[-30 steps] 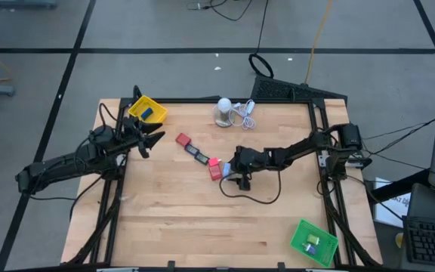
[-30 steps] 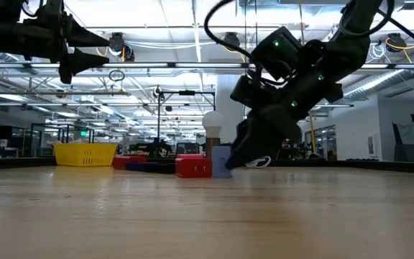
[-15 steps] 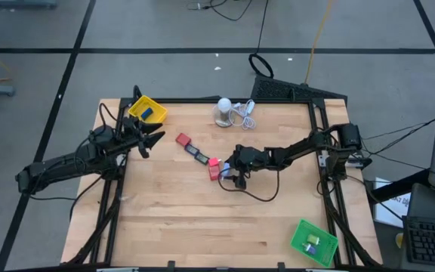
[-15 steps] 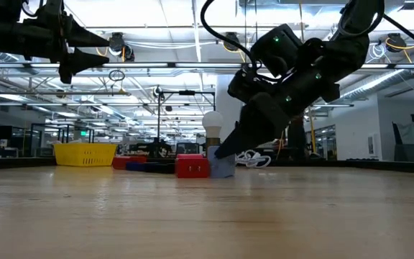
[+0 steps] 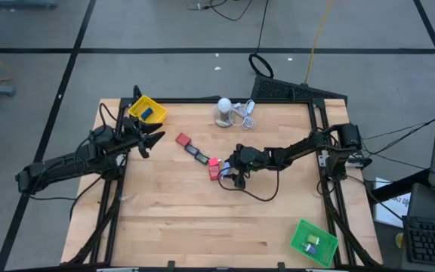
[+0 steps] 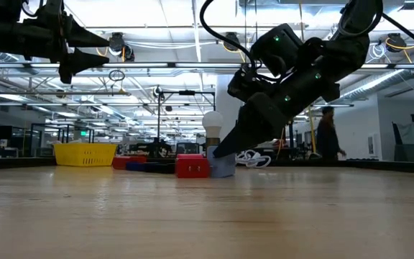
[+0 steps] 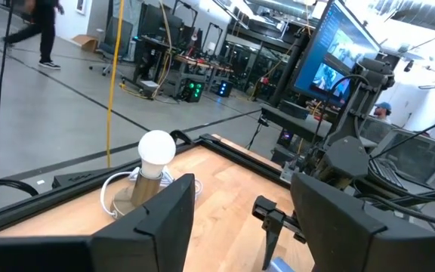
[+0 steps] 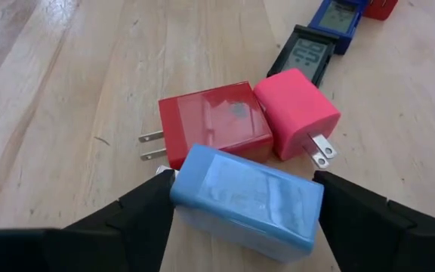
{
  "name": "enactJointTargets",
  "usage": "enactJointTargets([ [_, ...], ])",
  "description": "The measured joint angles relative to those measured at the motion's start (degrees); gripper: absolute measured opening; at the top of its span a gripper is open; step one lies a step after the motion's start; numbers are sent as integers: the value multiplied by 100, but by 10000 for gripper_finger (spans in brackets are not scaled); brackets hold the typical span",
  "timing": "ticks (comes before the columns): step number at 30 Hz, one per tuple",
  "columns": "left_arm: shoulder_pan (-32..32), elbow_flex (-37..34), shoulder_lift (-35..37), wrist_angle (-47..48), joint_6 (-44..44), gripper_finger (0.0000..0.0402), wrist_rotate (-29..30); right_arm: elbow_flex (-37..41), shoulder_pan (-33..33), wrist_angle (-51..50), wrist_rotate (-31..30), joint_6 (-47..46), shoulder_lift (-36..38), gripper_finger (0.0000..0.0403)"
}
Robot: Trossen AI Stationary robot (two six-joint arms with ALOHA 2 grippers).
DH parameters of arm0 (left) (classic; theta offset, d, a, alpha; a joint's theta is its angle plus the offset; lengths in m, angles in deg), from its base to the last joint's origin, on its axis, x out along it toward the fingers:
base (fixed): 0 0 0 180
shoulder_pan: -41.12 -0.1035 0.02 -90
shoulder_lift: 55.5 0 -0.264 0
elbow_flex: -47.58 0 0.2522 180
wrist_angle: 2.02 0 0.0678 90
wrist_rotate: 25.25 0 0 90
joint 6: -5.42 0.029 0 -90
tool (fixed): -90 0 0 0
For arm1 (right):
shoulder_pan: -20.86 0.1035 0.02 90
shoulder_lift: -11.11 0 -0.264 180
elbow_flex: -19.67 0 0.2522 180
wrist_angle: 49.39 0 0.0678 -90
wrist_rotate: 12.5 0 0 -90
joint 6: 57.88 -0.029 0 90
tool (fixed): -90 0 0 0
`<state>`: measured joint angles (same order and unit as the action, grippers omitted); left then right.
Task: Pick & Place Office items
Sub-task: Put the light blue charger adapter into the green bin
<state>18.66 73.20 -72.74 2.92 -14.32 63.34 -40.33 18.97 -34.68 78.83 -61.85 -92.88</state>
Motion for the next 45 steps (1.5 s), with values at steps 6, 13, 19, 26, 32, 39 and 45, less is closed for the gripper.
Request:
enactJointTargets([
  [6,0,0,1,0,2,225,0,0,9,0,7,-75,0,276],
  [13,0,1,0,-1,2,234,0,11,9,-54,20,-112,216,276],
  [19,0,1,1,0,1,223,0,7,11,-331,24,-138,621,274],
  [26,0,1,1,0,2,218,0,6,11,-553,22,-127,1156,274],
  [32,0,1,1,0,2,228,0,2,11,-1109,22,-8,1702,275],
  [39,0,1,1,0,2,228,0,9,39,-1639,22,33,2377,275],
  [45,0,1,-1,-2,2,217,0,7,281,-2196,24,15,3073,274],
])
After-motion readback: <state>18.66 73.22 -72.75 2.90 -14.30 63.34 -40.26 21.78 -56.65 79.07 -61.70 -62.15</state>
